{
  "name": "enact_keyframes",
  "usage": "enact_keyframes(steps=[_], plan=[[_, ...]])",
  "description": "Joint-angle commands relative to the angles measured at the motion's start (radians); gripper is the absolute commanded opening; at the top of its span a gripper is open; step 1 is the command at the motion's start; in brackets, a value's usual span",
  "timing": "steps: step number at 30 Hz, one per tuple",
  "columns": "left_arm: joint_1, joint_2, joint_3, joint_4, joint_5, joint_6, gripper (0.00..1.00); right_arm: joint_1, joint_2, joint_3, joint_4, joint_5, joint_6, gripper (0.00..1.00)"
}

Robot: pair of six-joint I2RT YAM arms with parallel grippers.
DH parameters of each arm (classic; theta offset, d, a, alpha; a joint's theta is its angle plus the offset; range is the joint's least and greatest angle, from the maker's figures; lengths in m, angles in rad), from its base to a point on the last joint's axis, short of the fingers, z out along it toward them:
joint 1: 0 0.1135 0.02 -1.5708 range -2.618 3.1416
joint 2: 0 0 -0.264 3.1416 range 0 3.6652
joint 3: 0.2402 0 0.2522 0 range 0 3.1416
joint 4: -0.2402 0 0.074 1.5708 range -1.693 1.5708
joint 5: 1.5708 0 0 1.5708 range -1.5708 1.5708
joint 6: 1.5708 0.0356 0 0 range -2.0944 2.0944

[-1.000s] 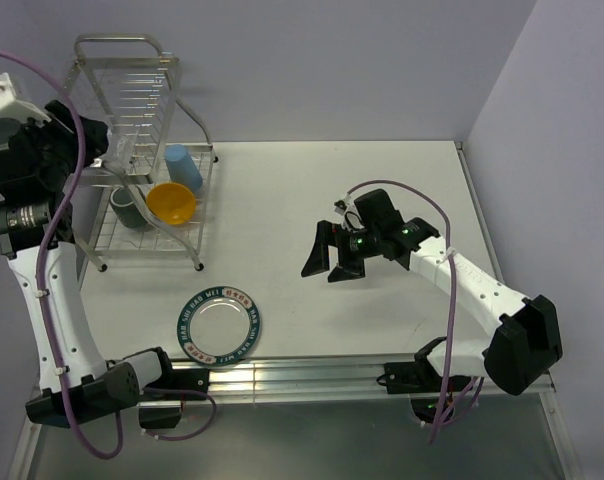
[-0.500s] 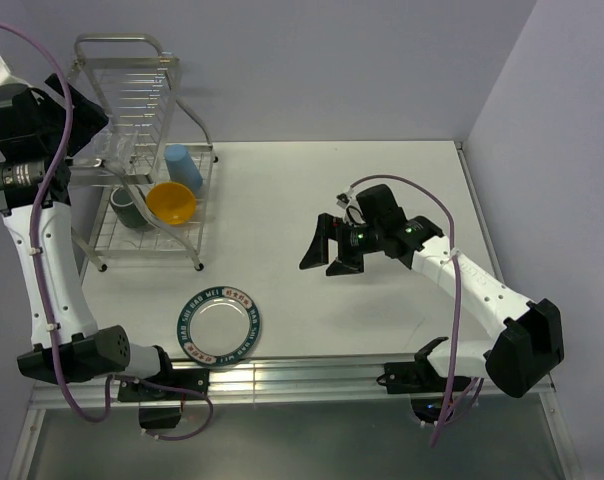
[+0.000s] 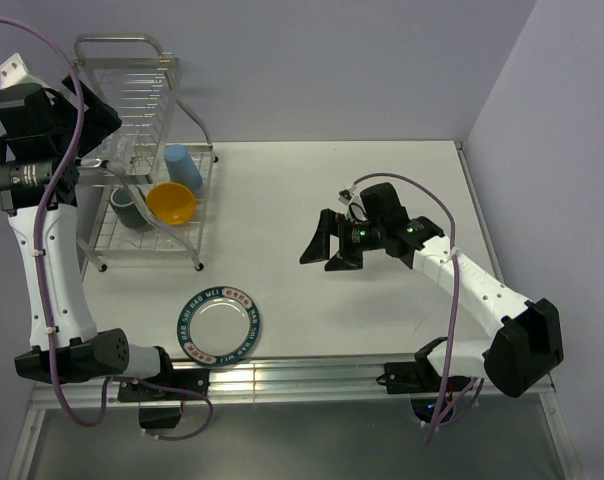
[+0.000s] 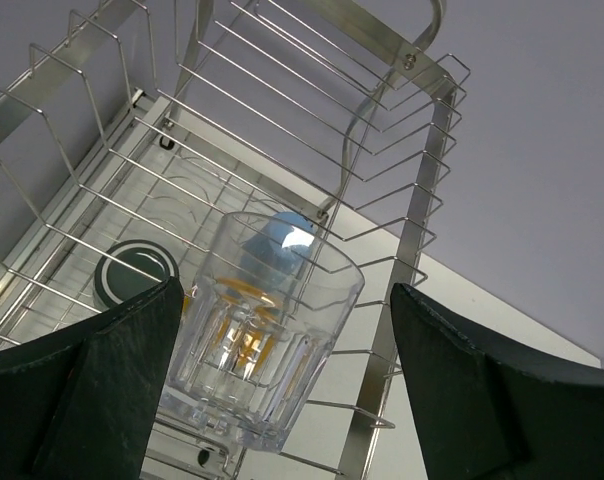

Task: Load the mixed dishes into the dish rack

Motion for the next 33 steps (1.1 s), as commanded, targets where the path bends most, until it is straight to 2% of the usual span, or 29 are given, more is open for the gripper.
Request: enact_keyframes(steps=[1, 9, 16, 27, 33], plan=[[-0.026, -0.01, -0.01, -0.13, -0.08, 0.021, 0.91, -0.015, 0.008, -0.013, 0.083, -0.031, 0.014, 1.0], [-0.077, 0.043, -0.03, -0.165, -0.093, 0.07, 0.85, -0.043, -0.006, -0.07, 0.155, -0.06, 0.04, 1.0], [-0.146, 0.09, -0.036, -0.188, -0.199, 0.13, 0.85, -0.095, -0.029, -0.087, 0.158, -0.076, 0.034, 1.0], [-0.153, 0.194, 0.04, -0.241, -0.383, 0.104, 0.87, -0.15, -0.057, -0.087, 0.144, -0.091, 0.027, 1.0], [-0.13, 0.226, 0.076, -0.247, -0.394, 0.074, 0.89, -0.154, -0.049, -0.084, 0.15, -0.089, 0.027, 1.0]])
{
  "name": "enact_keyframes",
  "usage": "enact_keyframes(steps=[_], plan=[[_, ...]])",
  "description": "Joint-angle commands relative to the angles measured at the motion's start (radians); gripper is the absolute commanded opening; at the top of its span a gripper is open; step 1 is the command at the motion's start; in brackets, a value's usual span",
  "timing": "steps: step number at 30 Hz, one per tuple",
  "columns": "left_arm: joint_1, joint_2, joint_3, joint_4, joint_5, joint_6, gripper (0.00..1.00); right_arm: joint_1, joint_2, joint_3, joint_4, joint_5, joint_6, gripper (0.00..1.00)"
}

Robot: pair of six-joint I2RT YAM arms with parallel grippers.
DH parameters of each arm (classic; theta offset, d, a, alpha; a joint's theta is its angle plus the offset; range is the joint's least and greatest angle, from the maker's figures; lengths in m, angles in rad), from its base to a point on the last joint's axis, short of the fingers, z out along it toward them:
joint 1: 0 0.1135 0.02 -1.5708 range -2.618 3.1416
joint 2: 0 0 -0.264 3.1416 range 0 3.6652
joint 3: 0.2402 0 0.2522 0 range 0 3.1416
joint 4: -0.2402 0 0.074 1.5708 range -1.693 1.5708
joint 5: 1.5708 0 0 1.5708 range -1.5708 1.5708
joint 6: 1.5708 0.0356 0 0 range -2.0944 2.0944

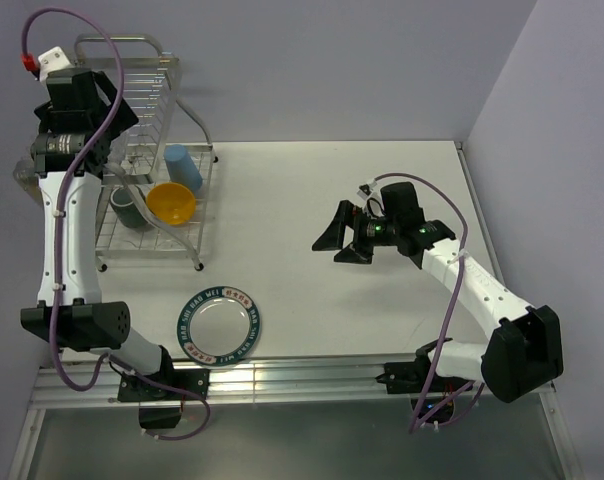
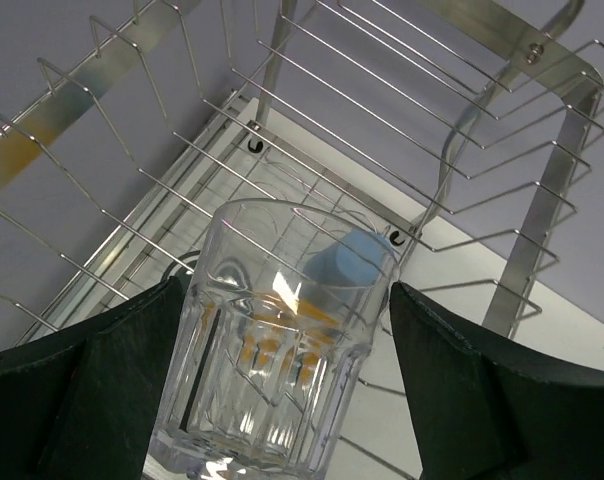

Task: Load the mixed dishes into the dish rack

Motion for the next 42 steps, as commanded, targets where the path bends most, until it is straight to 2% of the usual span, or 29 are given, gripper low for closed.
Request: enact_keyframes(steps=[1, 4, 5, 7, 10, 14, 16, 21, 27, 30, 33, 34, 42], plan=[[0.048, 0.059, -0.01, -0.204, -0.015, -0.035, 0.88, -0.01, -0.018, -0.001, 0.033, -0.013, -0.006, 1.0], [0.133, 0.068, -0.01, -0.198, 0.08, -0.101, 0.84, -0.014, -0.006, 0.011, 0.039, -0.013, -0.005, 1.0], [0.156, 0.08, -0.002, -0.203, 0.111, -0.12, 0.79, -0.016, -0.004, 0.012, 0.039, -0.013, -0.006, 1.0], [0.2, 0.114, 0.055, -0.247, 0.166, -0.161, 0.76, -0.017, 0.002, 0.018, 0.043, -0.012, -0.005, 1.0], [0.204, 0.182, 0.138, -0.283, 0.224, -0.184, 0.79, -0.02, 0.011, 0.022, 0.054, -0.01, 0.004, 1.0], [0.205, 0.212, 0.168, -0.257, 0.298, -0.196, 0.82, -0.022, 0.016, 0.015, 0.074, -0.007, 0.015, 1.0], [0.208, 0.243, 0.2, -0.258, 0.329, -0.192, 0.8, -0.024, 0.016, 0.012, 0.08, -0.004, 0.023, 1.0], [0.217, 0.312, 0.283, -0.306, 0.398, -0.198, 0.64, -0.03, 0.007, 0.011, 0.089, 0.005, 0.036, 1.0], [0.253, 0.343, 0.297, -0.3, 0.497, -0.23, 0.59, -0.034, -0.002, 0.006, 0.095, 0.016, 0.05, 1.0], [0.26, 0.381, 0.349, -0.322, 0.531, -0.235, 0.66, -0.034, -0.004, 0.009, 0.1, 0.022, 0.056, 1.0], [0.26, 0.393, 0.366, -0.318, 0.54, -0.236, 0.78, -0.036, -0.001, 0.014, 0.102, 0.025, 0.059, 1.0], [0.262, 0.386, 0.362, -0.301, 0.547, -0.236, 0.86, -0.036, 0.001, 0.014, 0.1, 0.024, 0.06, 1.0], [0.262, 0.421, 0.434, -0.315, 0.547, -0.21, 0.99, -0.037, 0.013, 0.04, 0.08, 0.03, 0.049, 1.0]])
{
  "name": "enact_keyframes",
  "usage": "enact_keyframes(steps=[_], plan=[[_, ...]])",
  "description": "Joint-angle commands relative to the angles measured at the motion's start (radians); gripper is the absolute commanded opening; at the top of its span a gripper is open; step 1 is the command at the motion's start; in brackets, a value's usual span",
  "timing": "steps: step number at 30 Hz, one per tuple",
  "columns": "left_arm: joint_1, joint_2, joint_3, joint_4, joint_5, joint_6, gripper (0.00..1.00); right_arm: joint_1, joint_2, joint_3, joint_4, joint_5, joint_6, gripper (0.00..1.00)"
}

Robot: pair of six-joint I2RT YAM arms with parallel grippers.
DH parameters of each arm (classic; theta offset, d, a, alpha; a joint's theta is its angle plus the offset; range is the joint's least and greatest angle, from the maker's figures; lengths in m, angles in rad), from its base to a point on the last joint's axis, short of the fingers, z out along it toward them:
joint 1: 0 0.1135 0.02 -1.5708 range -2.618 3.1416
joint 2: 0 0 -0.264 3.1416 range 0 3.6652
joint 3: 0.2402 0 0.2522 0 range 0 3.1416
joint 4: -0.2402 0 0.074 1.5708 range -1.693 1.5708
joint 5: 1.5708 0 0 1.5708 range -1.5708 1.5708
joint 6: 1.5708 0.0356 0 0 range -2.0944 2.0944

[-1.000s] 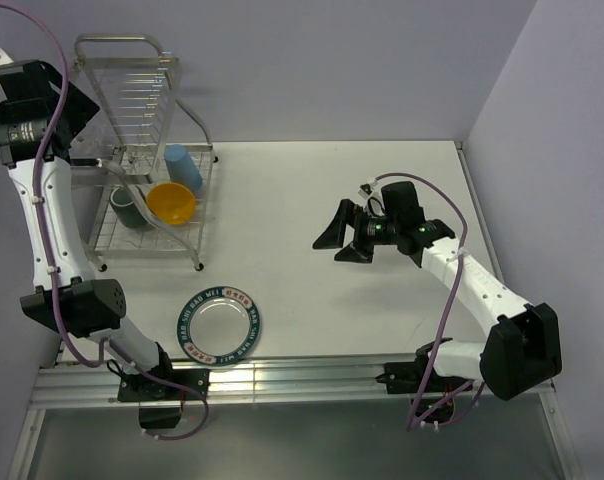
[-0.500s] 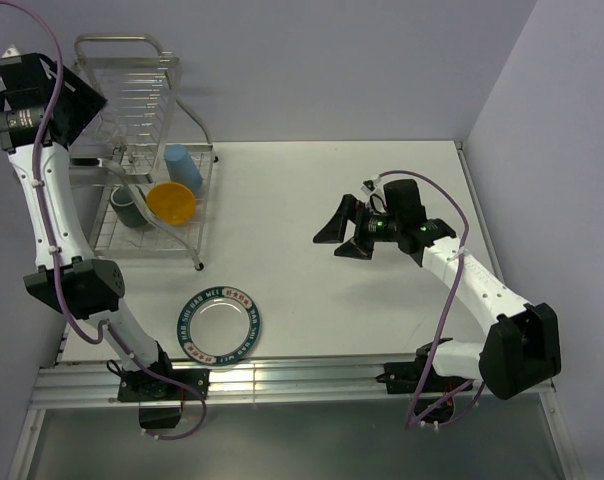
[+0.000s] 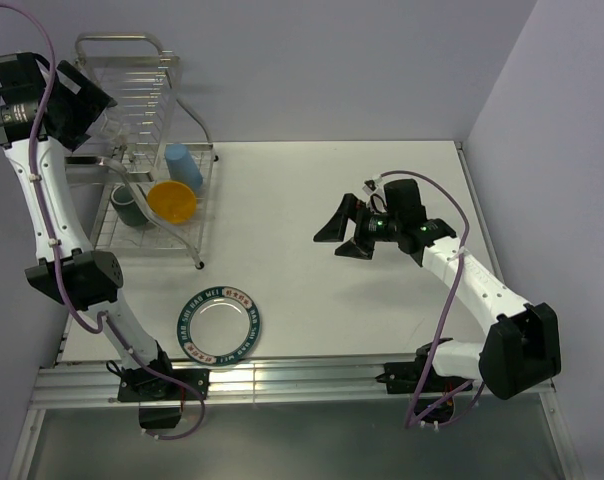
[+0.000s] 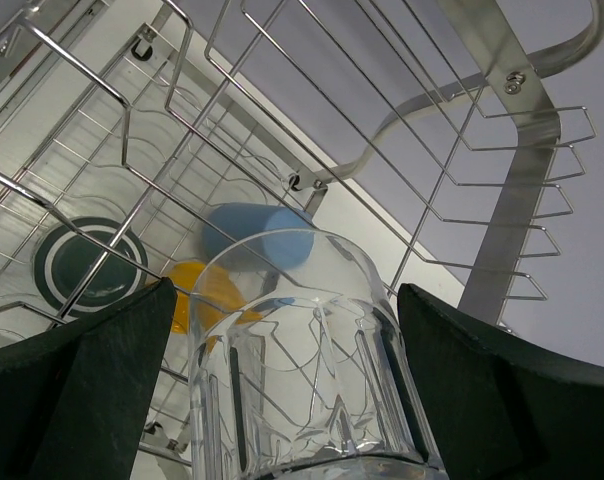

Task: Load the mixed dishes into the dish rack

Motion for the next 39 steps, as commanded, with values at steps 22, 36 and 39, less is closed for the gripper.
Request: enact_keyframes(steps=[22, 36, 39], plan=[[-0.001, -0.004, 0.035, 0.088, 0.052, -0.052, 0.99, -0.011, 0.04, 0.072, -0.002, -0.015, -0.026, 1.0], [0.003, 0.016, 0.059, 0.144, 0.072, -0.08, 0.99, -0.014, 0.052, 0.081, -0.002, -0.013, -0.02, 1.0], [0.003, 0.033, 0.072, 0.158, 0.086, -0.094, 0.99, -0.014, 0.057, 0.089, -0.002, -0.011, -0.017, 1.0]])
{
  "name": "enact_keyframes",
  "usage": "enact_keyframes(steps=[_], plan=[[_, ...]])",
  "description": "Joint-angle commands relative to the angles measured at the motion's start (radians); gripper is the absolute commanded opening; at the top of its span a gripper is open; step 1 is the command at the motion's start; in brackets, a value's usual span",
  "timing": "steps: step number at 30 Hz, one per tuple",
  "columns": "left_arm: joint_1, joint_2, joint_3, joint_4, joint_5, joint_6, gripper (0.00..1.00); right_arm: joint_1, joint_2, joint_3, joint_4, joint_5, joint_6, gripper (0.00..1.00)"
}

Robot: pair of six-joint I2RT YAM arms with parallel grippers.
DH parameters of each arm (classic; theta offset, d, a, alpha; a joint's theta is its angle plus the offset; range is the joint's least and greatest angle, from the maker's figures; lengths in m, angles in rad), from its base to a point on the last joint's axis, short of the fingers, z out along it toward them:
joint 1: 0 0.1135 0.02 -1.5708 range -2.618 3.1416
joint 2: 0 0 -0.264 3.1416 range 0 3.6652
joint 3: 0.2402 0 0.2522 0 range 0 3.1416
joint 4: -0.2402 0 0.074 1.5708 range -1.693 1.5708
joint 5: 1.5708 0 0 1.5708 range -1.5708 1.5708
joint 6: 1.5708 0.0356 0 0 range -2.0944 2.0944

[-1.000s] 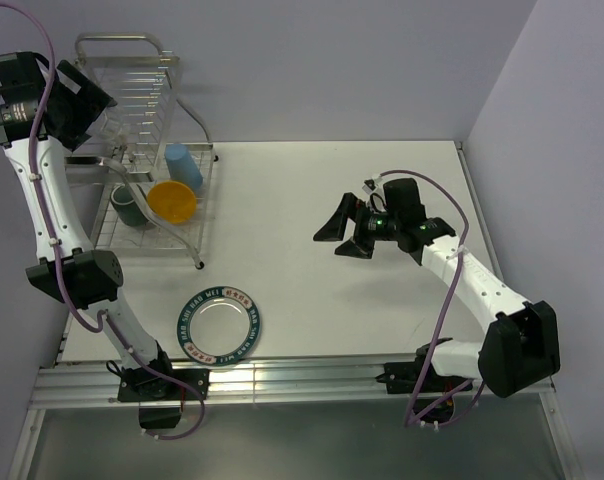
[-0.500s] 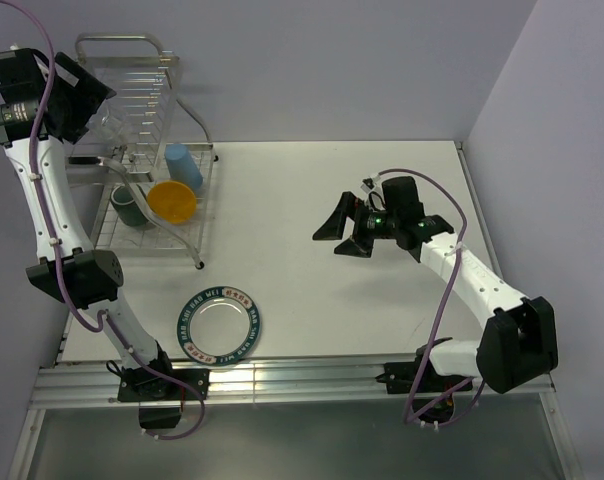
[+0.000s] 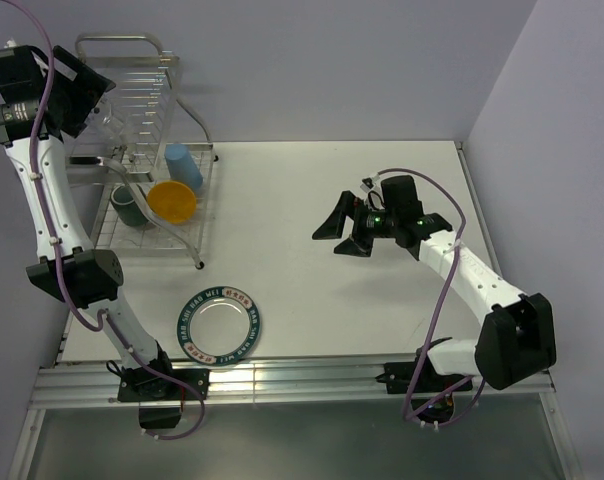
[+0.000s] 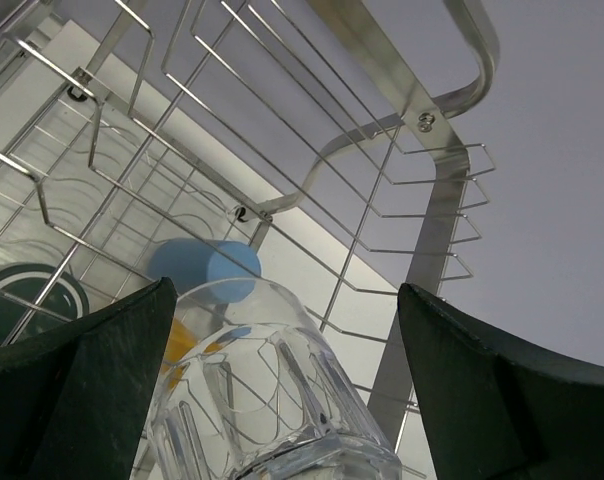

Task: Load the mixed dishes into the dish rack

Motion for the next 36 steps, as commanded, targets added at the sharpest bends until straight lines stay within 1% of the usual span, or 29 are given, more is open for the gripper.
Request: enact_keyframes(steps=[1, 9, 16, 26, 32, 36], plan=[[0.005, 0.022, 0.04, 0.06, 0.033, -0.028, 0.99, -0.01, 0.012, 0.064, 0.012, -0.007, -0.005, 1.0], [0.002, 0.059, 0.039, 0.088, 0.05, -0.04, 0.99, -0.01, 0.015, 0.081, -0.011, 0.004, -0.006, 1.0], [0.004, 0.048, 0.04, 0.172, 0.052, -0.062, 0.99, -0.01, 0.024, 0.083, -0.014, 0.008, -0.003, 1.0], [0.018, 0.046, 0.049, 0.24, 0.075, -0.103, 0.99, -0.008, 0.024, 0.092, -0.035, 0.022, -0.014, 1.0], [0.05, 0.01, 0.054, 0.278, 0.087, -0.143, 0.99, -0.01, 0.026, 0.107, -0.051, 0.028, -0.029, 1.0], [0.082, -0.044, 0.049, 0.304, 0.102, -0.17, 0.99, -0.008, 0.04, 0.132, -0.068, 0.036, -0.066, 1.0]])
